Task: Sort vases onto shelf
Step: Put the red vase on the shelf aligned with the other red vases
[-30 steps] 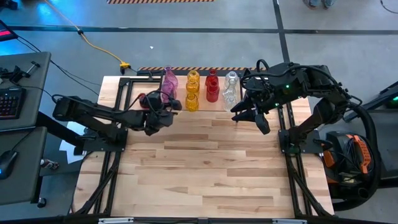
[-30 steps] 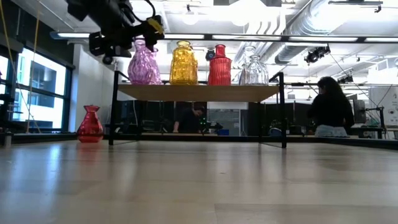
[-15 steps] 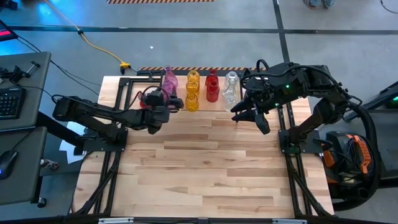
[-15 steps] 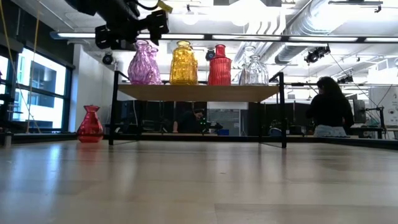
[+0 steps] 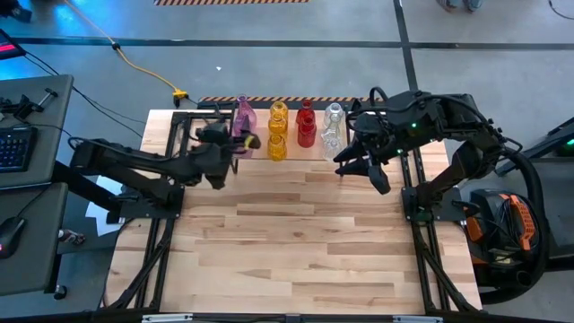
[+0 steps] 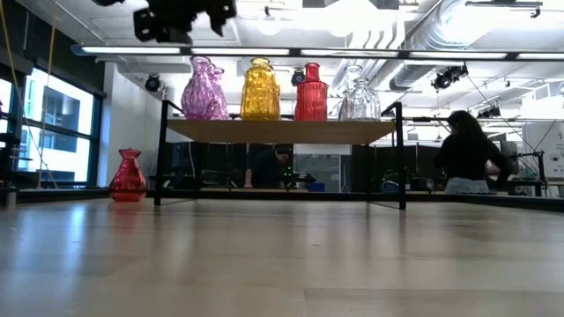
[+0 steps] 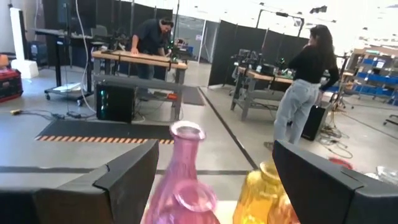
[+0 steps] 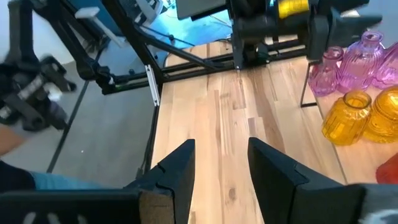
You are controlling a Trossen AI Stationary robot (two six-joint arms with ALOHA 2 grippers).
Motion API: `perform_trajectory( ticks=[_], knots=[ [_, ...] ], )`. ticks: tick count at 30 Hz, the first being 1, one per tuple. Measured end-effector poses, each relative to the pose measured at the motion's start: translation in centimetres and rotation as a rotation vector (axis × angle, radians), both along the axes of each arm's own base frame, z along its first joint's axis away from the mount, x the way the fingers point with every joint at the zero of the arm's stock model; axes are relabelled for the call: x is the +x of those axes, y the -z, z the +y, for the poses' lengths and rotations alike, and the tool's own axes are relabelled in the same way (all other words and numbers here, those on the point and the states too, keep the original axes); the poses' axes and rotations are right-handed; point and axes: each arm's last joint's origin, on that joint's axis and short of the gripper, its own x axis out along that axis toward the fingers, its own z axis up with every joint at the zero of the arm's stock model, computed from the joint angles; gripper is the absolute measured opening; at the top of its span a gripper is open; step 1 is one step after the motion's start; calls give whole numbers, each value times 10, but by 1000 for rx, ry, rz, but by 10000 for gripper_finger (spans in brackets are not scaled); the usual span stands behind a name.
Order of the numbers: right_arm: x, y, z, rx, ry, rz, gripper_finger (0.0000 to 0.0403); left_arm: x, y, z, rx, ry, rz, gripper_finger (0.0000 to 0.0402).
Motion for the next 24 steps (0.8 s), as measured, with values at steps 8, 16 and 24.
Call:
perform_trajectory(
  ticks=[8, 16, 24],
  knots=[
    [-2, 3, -1, -28, 3, 37, 130, -43, -44, -17, 45, 102, 1, 308],
    [-5, 8, -3, -108, 52, 84, 130, -92, -76, -31, 67, 191, -20, 308],
    [-12, 23, -10, -192, 274, 259, 130, -127, -90, -37, 72, 230, 59, 308]
  ],
)
